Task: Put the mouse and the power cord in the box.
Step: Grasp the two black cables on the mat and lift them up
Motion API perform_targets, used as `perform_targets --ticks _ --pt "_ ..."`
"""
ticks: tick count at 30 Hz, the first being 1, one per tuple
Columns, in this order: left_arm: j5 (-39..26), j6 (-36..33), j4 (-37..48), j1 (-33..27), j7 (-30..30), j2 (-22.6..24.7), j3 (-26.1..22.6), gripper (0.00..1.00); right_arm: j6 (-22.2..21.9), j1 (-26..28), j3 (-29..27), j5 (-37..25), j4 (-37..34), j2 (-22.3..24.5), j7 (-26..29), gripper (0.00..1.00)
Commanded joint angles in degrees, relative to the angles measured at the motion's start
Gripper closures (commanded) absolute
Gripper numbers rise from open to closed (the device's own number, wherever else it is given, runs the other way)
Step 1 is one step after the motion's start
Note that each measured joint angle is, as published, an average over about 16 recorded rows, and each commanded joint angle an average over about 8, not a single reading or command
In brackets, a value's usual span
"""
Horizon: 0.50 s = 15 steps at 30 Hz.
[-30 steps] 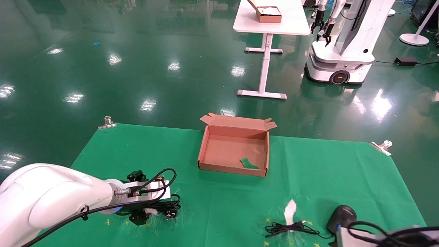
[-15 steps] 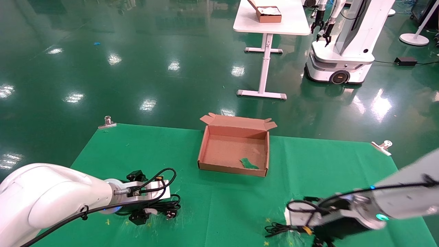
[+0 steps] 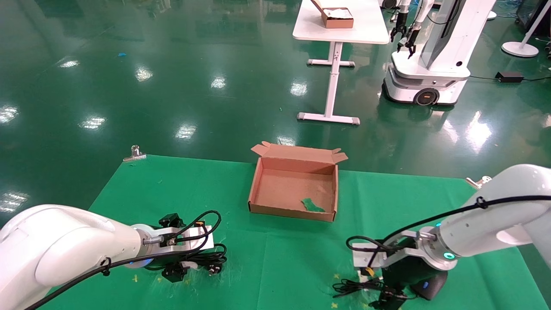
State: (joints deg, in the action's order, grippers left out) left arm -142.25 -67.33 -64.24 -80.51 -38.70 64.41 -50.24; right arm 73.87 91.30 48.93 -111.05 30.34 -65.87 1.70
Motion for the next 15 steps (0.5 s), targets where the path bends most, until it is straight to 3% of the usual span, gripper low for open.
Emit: perform_targets --ticks 1,15 --pt "0.01 0.01 0.0 0.01 0.0 -0.01 0.0 1.0 -0.41 0.52 0.05 -0.07 -2.3 -0.93 -0.93 1.0" --pt "0.01 0.0 0.01 0.01 0.0 -0.01 0.01 1.0 0.0 -0.03 -0.04 0.13 0.11 0.14 -0.11 1.0"
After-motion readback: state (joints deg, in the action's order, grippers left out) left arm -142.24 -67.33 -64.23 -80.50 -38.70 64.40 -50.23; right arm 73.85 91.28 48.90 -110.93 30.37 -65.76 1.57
